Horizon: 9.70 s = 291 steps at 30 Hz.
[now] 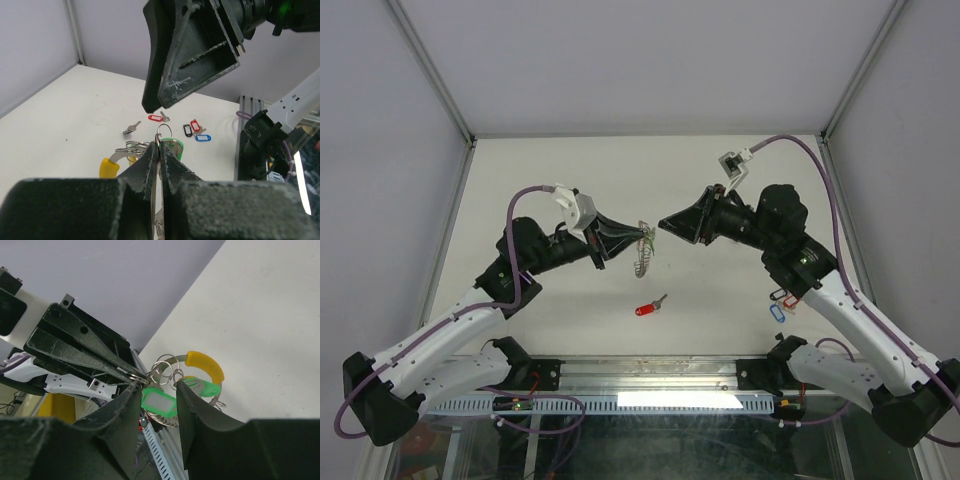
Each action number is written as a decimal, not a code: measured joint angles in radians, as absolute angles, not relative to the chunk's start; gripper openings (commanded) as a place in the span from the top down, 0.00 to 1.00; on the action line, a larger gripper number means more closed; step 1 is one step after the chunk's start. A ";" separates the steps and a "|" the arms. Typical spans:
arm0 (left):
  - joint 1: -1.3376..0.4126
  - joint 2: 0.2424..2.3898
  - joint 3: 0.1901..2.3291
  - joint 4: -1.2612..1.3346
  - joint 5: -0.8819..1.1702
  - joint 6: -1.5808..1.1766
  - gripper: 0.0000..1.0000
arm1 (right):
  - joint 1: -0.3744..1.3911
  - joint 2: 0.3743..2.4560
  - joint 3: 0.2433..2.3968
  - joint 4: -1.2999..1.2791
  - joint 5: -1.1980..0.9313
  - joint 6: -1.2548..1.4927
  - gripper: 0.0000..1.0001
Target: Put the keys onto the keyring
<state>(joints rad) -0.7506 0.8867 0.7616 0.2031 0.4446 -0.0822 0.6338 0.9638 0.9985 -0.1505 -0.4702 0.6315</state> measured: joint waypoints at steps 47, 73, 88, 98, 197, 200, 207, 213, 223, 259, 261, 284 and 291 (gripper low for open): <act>-0.738 0.881 0.758 0.255 0.458 -0.116 1.00 | 0.745 0.963 0.942 -0.032 -0.391 0.704 1.00; -0.738 0.883 0.758 0.253 0.503 -0.115 1.00 | 0.764 0.888 0.942 -0.066 -0.403 0.512 0.62; -0.738 0.875 0.760 0.279 0.643 -0.147 1.00 | 0.764 0.737 0.790 0.118 -0.523 0.064 0.60; -0.738 0.875 0.778 0.327 0.768 -0.176 1.00 | 0.764 0.752 0.716 0.325 -0.723 -0.025 0.63; -0.738 0.941 0.819 0.013 0.656 0.076 0.31 | 0.903 1.428 1.715 -1.323 -0.242 -0.261 1.00; -0.739 0.945 0.810 0.017 0.656 0.075 0.36 | 0.910 1.465 1.748 -1.367 -0.197 -0.241 1.00; -0.751 0.970 0.797 0.045 0.658 0.072 0.51 | 0.920 1.467 1.752 -1.383 -0.189 -0.221 1.00; -0.780 1.025 0.797 0.060 0.664 0.075 0.65 | 0.942 1.467 1.752 -1.373 -0.218 -0.222 1.00; -0.800 1.055 0.813 0.076 0.672 0.094 0.71 | 0.955 1.457 1.742 -1.347 -0.225 -0.219 1.00; -0.818 1.061 0.816 0.088 0.683 0.092 0.80 | 0.960 1.372 1.676 -1.259 -0.249 -0.208 1.00; -0.818 1.061 0.816 0.090 0.683 0.091 0.83 | 0.960 1.372 1.673 -1.255 -0.250 -0.208 1.00; -0.818 1.061 0.817 0.091 0.667 0.083 1.00 | 0.960 1.319 1.603 -1.161 -0.218 -0.176 0.81; -0.818 1.029 0.810 0.125 0.574 0.034 1.00 | 0.961 1.130 1.474 -0.942 -0.162 -0.101 0.68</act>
